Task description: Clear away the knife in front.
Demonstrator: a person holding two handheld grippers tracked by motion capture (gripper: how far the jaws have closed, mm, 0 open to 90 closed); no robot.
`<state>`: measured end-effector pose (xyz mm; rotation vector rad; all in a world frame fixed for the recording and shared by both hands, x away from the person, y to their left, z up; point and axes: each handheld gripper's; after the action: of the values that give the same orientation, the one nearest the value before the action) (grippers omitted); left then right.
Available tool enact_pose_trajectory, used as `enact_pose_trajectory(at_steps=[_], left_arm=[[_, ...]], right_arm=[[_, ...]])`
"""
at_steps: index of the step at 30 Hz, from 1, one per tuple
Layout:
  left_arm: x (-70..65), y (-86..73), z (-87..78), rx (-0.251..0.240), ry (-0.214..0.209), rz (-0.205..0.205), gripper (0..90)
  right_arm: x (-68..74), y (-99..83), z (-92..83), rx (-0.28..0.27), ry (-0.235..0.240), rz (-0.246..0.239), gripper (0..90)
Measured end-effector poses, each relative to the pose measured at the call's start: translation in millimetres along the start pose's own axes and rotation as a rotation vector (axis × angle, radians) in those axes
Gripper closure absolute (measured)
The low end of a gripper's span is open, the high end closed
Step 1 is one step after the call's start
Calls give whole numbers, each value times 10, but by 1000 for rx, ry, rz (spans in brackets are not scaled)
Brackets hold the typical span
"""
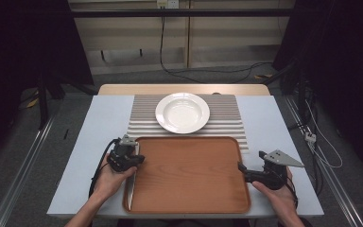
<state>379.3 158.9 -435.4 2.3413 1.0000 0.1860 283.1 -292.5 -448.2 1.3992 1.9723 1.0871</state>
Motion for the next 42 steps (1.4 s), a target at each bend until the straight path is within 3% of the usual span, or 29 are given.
enact_pose_trajectory(at_steps=[4,5,7,10,13,16,20,23,24,27,29,32,36,42], left_arm=[[-17,6,-43,-64,-4,2,655],[-28,9,-58,-75,12,-3,614],[-29,15,-81,-109,14,-11,472],[-22,40,-118,-122,13,-44,262],[-16,46,-169,-131,8,-75,145],[-14,29,-251,-153,-15,-54,70],[-43,6,-343,-201,34,-45,83],[-52,-23,-382,-181,59,-4,84],[-53,-36,-390,-188,59,-11,81],[-46,-98,-431,-222,117,-16,88],[-33,-141,-462,-245,139,-41,87],[-16,-204,-496,-254,145,-51,83],[25,-294,-517,-258,113,-82,69],[62,-437,-536,-243,132,-92,69]], right_arm=[[-1,1,0,-1,1,0,81],[-1,2,0,0,1,2,82],[0,4,3,-1,1,2,81],[0,5,5,0,2,1,81],[-1,6,8,0,2,2,81],[-1,6,10,1,3,4,81],[1,6,8,0,4,4,81],[-5,3,7,-1,3,8,81],[-6,3,6,0,2,8,81],[-7,2,6,0,2,9,81],[-6,2,7,0,1,8,81],[-6,-1,4,0,0,9,81],[-18,-5,-2,-1,-2,12,81],[-22,-13,-11,-1,-4,14,81]])
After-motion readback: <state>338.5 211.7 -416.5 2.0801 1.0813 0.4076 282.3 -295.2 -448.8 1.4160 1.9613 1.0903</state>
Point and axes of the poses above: each handheld gripper's, and its own axes: z roughly forward along the jaws, y roughly out of its top, x roughly to its left, and after that the axes turned 6 degrees about x, right-handed
